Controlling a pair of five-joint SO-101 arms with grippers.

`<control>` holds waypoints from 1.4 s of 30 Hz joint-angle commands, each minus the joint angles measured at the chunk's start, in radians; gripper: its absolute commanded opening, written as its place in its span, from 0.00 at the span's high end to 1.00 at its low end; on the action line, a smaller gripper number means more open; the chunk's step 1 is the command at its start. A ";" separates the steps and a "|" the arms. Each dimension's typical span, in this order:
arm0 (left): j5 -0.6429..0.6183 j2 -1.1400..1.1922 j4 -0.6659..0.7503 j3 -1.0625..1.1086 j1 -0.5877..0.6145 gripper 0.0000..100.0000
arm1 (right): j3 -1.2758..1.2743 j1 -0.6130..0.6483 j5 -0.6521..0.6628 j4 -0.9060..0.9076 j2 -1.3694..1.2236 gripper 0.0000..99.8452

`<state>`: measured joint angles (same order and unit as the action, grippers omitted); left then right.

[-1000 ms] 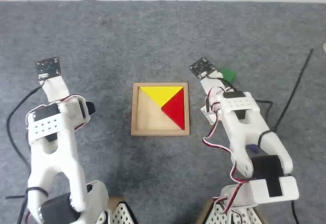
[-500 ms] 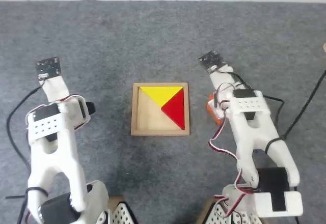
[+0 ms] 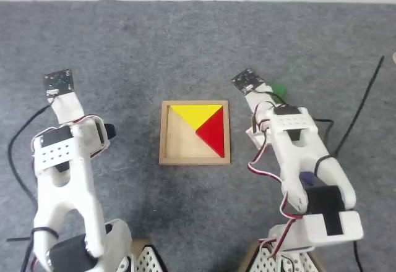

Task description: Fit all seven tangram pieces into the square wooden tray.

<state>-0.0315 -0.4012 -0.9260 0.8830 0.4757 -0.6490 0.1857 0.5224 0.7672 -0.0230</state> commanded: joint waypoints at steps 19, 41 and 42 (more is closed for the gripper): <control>-0.005 -0.031 0.015 -0.005 0.000 0.75 | -0.031 0.162 -0.009 0.097 0.090 0.85; -0.008 -0.031 0.012 -0.005 0.000 0.75 | -0.058 -0.142 0.104 0.084 0.433 0.95; -0.008 -0.031 0.012 -0.005 0.000 0.75 | -0.057 -0.142 0.103 0.054 0.430 0.95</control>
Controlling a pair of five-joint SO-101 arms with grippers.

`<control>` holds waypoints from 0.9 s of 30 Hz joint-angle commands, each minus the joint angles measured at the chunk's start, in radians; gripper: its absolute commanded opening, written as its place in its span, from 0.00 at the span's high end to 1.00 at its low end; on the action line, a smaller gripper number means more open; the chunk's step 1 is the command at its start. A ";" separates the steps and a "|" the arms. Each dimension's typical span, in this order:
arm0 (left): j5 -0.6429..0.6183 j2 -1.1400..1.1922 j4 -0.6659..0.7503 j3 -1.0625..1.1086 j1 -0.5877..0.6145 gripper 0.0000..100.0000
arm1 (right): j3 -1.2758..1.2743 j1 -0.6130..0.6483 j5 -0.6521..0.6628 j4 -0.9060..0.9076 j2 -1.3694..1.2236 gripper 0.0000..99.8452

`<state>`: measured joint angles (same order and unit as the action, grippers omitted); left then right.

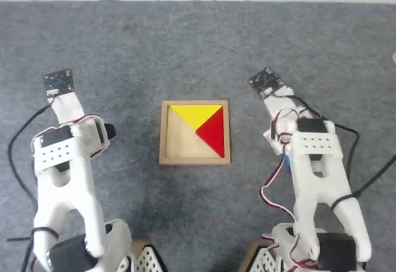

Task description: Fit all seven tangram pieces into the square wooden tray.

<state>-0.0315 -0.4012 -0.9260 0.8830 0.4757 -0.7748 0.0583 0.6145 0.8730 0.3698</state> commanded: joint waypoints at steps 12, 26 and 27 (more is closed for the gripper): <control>-0.008 -0.031 0.028 0.005 0.000 0.75 | 0.227 0.117 -0.064 -0.147 -0.400 0.94; -0.008 -0.031 0.031 0.005 0.000 0.75 | 0.235 0.070 -0.130 -0.153 -0.409 0.76; -0.008 -0.031 0.031 0.005 0.000 0.75 | 0.238 0.064 -0.141 -0.163 -0.410 0.76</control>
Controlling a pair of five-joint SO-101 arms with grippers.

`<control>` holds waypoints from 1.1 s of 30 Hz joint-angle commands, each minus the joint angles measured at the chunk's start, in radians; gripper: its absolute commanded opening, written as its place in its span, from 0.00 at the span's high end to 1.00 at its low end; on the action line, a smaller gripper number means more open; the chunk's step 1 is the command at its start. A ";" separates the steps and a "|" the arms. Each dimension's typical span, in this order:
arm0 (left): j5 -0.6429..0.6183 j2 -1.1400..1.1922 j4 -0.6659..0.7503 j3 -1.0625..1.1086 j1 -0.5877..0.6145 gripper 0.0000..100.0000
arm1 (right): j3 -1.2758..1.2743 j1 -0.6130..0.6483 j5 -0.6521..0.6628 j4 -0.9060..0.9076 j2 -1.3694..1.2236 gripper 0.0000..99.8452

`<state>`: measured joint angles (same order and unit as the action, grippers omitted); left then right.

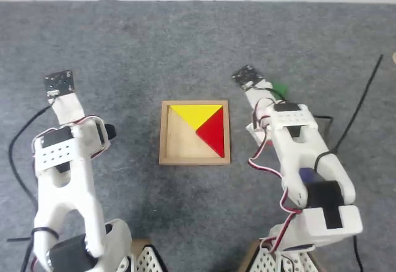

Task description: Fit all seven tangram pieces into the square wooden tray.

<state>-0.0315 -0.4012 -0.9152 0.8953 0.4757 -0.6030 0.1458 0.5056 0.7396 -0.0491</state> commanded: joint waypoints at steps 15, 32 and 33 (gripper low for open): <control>-0.008 -0.031 0.021 -0.007 -0.002 0.75 | 0.046 -0.031 -0.051 -0.041 0.143 0.76; -0.008 -0.031 0.021 -0.007 -0.002 0.75 | 0.158 0.031 0.015 0.038 -0.125 0.76; -0.008 -0.031 0.021 -0.007 -0.002 0.75 | 0.157 0.036 0.017 0.038 -0.125 0.76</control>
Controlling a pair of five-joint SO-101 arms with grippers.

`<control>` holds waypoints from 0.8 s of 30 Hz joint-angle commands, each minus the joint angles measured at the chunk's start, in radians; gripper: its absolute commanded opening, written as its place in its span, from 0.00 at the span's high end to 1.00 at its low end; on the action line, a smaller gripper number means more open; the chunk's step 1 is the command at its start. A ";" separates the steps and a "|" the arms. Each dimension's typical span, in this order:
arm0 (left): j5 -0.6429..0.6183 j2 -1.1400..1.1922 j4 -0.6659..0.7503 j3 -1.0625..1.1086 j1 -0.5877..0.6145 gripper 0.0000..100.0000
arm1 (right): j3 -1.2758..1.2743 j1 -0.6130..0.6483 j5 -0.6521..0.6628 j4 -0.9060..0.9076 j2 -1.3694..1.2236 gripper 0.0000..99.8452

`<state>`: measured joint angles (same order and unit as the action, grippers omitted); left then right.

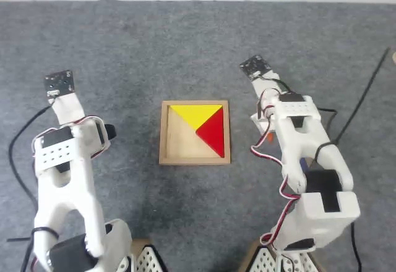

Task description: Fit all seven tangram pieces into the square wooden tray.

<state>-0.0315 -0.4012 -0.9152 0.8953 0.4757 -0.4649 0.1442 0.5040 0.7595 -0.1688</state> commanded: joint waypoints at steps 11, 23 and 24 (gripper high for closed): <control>-0.008 -0.032 0.021 -0.008 -0.002 0.75 | 0.018 0.099 0.068 0.096 -0.004 0.90; -0.008 -0.032 0.021 -0.010 -0.002 0.75 | -0.147 0.128 0.055 0.096 0.245 0.89; -0.008 -0.032 0.021 -0.010 -0.002 0.75 | -0.183 0.142 0.055 0.097 0.291 0.89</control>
<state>-0.0315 -0.4012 -0.9152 0.8953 0.4757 -0.5938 0.2547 0.5562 0.8546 -0.0430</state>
